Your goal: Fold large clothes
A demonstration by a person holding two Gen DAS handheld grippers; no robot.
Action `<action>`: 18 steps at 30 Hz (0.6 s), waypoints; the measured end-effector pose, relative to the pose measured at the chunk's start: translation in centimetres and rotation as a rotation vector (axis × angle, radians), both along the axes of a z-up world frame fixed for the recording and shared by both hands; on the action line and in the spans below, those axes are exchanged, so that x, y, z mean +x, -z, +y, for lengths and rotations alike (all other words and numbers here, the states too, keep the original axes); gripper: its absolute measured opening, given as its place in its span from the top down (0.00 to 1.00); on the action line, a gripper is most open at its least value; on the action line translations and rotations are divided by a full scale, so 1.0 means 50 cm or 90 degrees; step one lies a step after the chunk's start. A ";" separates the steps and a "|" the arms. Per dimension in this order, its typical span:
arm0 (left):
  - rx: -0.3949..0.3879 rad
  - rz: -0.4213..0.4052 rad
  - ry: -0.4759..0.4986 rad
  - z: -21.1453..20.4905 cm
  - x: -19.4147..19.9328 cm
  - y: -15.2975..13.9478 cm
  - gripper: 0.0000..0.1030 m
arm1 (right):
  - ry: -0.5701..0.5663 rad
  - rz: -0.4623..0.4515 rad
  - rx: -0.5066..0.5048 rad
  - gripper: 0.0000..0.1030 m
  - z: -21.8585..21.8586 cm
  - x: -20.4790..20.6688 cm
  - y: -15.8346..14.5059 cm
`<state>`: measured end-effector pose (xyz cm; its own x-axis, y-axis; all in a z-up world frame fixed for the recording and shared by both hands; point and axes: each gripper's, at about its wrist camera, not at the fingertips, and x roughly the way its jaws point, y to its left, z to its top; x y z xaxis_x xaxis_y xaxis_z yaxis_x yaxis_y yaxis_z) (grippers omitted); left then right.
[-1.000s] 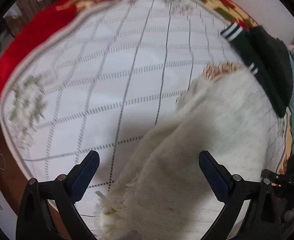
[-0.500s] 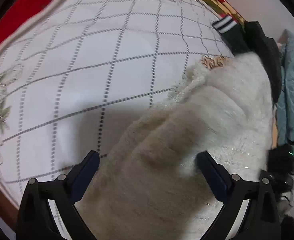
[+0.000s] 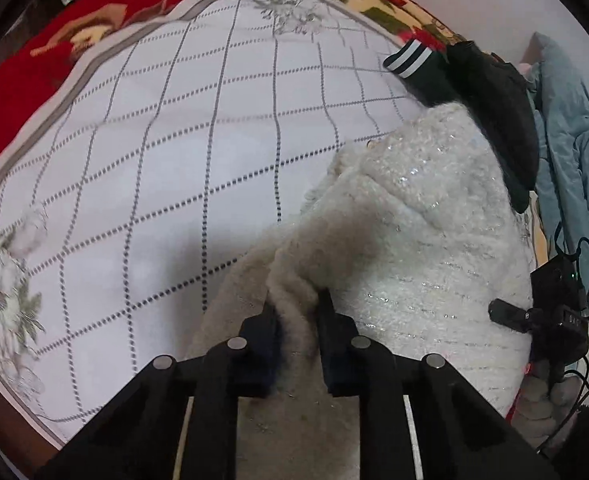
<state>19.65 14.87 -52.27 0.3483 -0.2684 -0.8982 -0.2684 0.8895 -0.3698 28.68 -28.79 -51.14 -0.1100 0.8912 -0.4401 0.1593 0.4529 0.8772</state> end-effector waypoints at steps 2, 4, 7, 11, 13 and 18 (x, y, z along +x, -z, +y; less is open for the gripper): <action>0.002 -0.005 0.001 0.008 -0.006 -0.016 0.86 | 0.008 0.002 0.001 0.54 0.025 0.001 -0.015; -0.005 -0.012 -0.001 0.026 -0.018 -0.039 0.86 | 0.015 0.004 0.010 0.55 0.036 0.005 -0.039; -0.019 -0.025 -0.008 0.050 -0.002 -0.066 0.86 | 0.013 -0.009 0.021 0.55 0.038 0.012 -0.099; -0.014 -0.051 0.003 0.061 0.051 -0.128 0.86 | 0.021 -0.033 0.032 0.55 0.032 0.035 -0.193; -0.015 -0.061 0.007 0.060 0.082 -0.155 0.86 | 0.030 -0.045 0.037 0.55 0.024 0.060 -0.238; -0.016 -0.118 0.042 0.026 0.214 -0.266 0.86 | 0.080 -0.084 0.059 0.56 -0.044 0.147 -0.353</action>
